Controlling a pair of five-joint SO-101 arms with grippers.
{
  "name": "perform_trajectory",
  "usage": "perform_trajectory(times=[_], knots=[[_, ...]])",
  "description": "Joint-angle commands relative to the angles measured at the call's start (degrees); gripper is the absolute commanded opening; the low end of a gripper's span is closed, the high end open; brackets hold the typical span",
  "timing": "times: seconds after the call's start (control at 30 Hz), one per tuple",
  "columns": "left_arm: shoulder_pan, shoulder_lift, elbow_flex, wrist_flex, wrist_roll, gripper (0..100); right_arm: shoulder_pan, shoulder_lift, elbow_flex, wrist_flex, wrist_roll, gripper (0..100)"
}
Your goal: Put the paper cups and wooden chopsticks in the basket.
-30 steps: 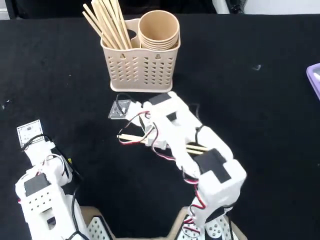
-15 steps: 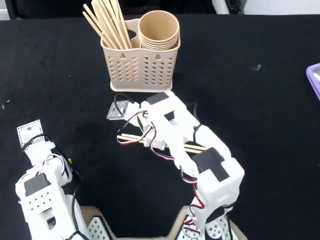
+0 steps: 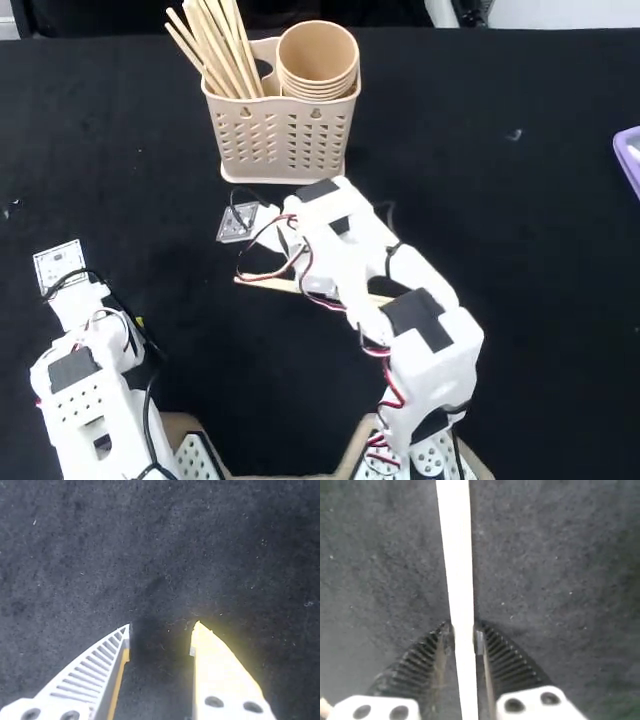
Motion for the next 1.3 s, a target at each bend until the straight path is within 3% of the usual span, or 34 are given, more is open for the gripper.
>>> perform_trajectory(times=[0.0, 0.47, 0.63, 0.77, 0.87, 1.07, 1.27], knots=[[0.9, -0.5, -3.2, 0.3, 0.5, 21, 1.8, -3.1, -1.9, 3.1, -1.6, 1.1], [0.9, -0.5, -3.2, 0.2, 0.5, 21, 6.7, -24.7, -4.0, 4.8, -2.0, 1.1], [0.9, -0.5, -3.2, 0.2, 0.5, 21, 6.4, -31.3, -10.5, 4.3, -11.6, 1.1], [0.9, -0.5, -3.2, 0.3, 0.5, 21, 1.6, -36.1, -19.8, 4.4, -25.4, 1.1], [0.9, -0.5, -3.2, 0.3, 0.5, 21, -0.4, -36.4, -26.9, 3.6, -31.5, 1.1], [0.9, -0.5, -3.2, 0.3, 0.5, 21, -0.9, -32.2, -35.5, -7.8, -39.2, 1.1], [0.9, -0.5, -3.2, 0.3, 0.5, 21, -1.0, -26.4, -37.8, -29.2, -41.0, 1.1]])
